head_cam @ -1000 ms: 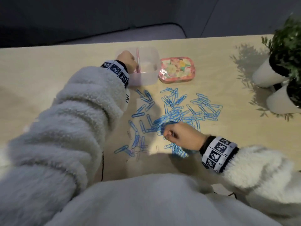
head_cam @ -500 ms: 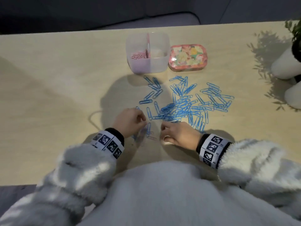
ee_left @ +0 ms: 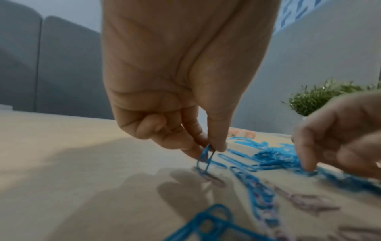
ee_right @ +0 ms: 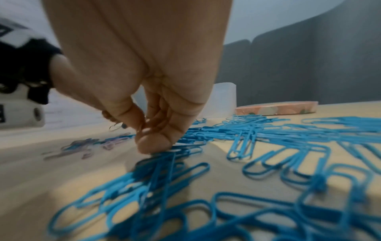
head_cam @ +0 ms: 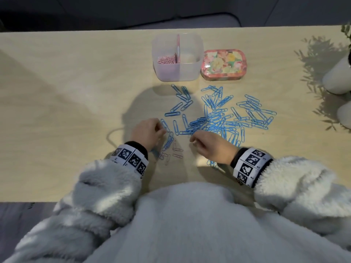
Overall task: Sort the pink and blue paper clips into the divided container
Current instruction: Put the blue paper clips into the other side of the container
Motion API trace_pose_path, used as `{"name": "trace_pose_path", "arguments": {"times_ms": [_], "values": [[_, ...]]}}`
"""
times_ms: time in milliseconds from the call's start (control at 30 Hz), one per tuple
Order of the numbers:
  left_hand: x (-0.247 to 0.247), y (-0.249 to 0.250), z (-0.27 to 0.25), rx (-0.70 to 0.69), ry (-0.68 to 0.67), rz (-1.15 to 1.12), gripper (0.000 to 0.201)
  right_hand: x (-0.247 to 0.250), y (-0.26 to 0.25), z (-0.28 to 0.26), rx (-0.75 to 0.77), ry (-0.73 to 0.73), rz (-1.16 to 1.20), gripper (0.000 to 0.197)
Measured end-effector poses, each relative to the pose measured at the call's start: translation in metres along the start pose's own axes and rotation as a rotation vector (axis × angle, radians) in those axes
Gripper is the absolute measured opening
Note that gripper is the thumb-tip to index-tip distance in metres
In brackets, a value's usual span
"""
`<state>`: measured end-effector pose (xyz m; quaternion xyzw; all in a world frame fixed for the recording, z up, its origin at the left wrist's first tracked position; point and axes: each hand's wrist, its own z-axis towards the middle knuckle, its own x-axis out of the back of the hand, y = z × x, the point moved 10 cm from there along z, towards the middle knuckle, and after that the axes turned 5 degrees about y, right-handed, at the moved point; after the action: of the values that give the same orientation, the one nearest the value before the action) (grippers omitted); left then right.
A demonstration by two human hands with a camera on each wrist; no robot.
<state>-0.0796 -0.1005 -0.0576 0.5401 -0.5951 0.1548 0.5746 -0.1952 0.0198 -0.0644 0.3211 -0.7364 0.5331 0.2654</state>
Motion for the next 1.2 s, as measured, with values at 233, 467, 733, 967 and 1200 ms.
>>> {"name": "trace_pose_path", "arguments": {"times_ms": [233,467,733,967,1200], "values": [[-0.020,0.018,-0.013,-0.089,-0.060,0.142,0.023,0.012,-0.011,0.017,-0.054,0.071,0.219,0.022],[-0.021,0.005,-0.002,0.017,-0.166,-0.052,0.010,0.001,-0.015,0.021,-0.079,0.088,0.030,0.016],[0.028,-0.025,0.021,0.051,-0.024,-0.186,0.015,-0.002,-0.016,0.034,-0.071,0.109,-0.068,0.016],[0.034,-0.028,-0.003,-0.112,0.119,0.103,0.027,-0.008,-0.049,0.050,0.048,0.075,-0.171,0.018],[0.013,-0.035,-0.031,-0.205,0.111,0.169,0.031,-0.016,-0.044,0.056,0.034,-0.017,-0.168,0.008]]}}
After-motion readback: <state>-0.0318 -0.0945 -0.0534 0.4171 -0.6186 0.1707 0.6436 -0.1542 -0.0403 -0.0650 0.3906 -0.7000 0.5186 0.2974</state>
